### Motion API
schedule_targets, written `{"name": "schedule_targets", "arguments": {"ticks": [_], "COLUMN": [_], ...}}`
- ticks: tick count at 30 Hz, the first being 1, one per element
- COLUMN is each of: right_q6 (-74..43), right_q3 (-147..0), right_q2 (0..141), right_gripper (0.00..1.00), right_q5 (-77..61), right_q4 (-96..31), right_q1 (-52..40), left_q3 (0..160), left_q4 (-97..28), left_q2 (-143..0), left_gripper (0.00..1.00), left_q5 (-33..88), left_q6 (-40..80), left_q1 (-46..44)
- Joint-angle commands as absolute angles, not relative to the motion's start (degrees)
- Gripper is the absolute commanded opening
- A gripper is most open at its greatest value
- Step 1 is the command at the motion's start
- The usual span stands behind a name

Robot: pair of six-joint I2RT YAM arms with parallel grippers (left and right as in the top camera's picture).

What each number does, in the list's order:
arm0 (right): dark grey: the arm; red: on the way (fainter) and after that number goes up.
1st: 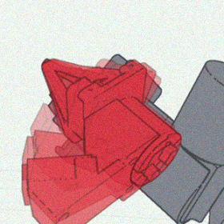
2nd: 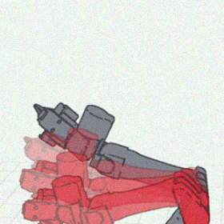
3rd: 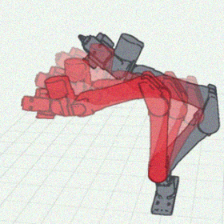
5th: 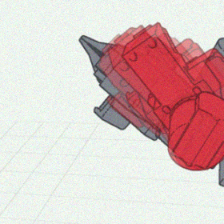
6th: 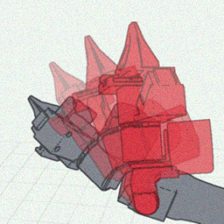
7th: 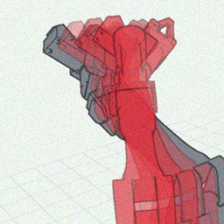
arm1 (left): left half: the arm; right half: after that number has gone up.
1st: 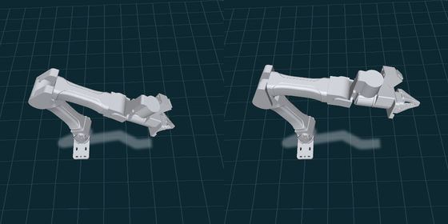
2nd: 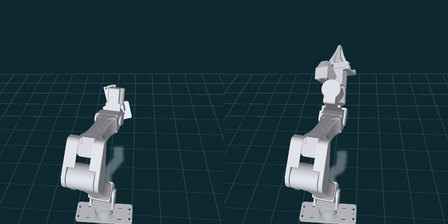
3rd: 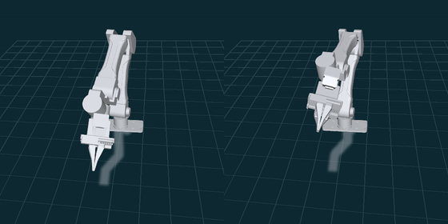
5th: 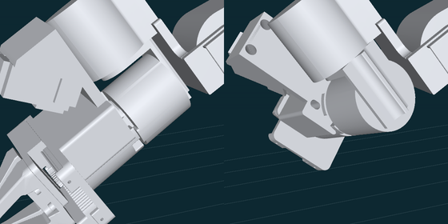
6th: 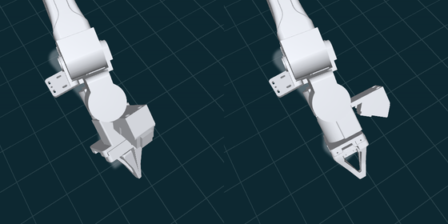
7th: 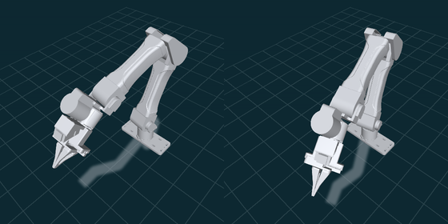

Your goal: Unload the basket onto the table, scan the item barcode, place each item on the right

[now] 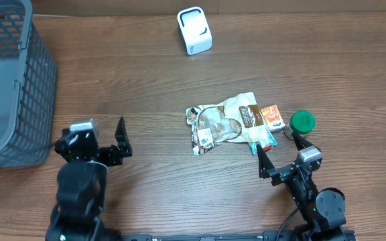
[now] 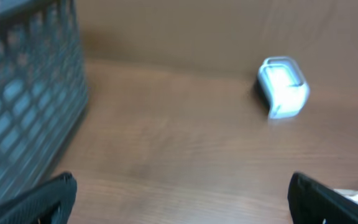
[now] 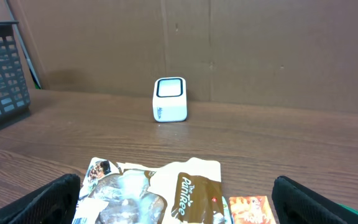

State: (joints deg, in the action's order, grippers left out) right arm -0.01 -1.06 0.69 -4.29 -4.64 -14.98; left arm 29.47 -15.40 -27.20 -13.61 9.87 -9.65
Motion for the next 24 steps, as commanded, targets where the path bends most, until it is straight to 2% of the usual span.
{"name": "schedule_targets", "arguments": {"ticks": [1, 6, 16, 24], "right_q6": [-0.23, -0.23, -0.23, -0.23], "right_q3": [-0.45, -0.45, -0.45, -0.45], "right_q2": [0.16, 0.16, 0.16, 0.16], "right_gripper": [1.0, 1.0, 1.0, 1.0], "right_q5": [-4.6, -4.6, -4.6, -4.6], "right_q4": [-4.4, -4.4, -4.4, -4.4], "right_q1": [-14.7, -14.7, -14.7, -14.7], "left_q3": [24.1, 16.82, 8.45, 1.58], "left_q4": [-5.54, 4.62, 6.26, 6.48], "left_q2": [-20.86, -11.92, -1.98, -0.16], "left_gripper": [1.0, 1.0, 1.0, 1.0], "left_q5": [-9.82, -4.58, 1.37, 4.1], "left_q6": [9.21, 9.21, 11.9, 15.46], "left_q1": [-9.28, -6.61, -0.34, 1.28]}}
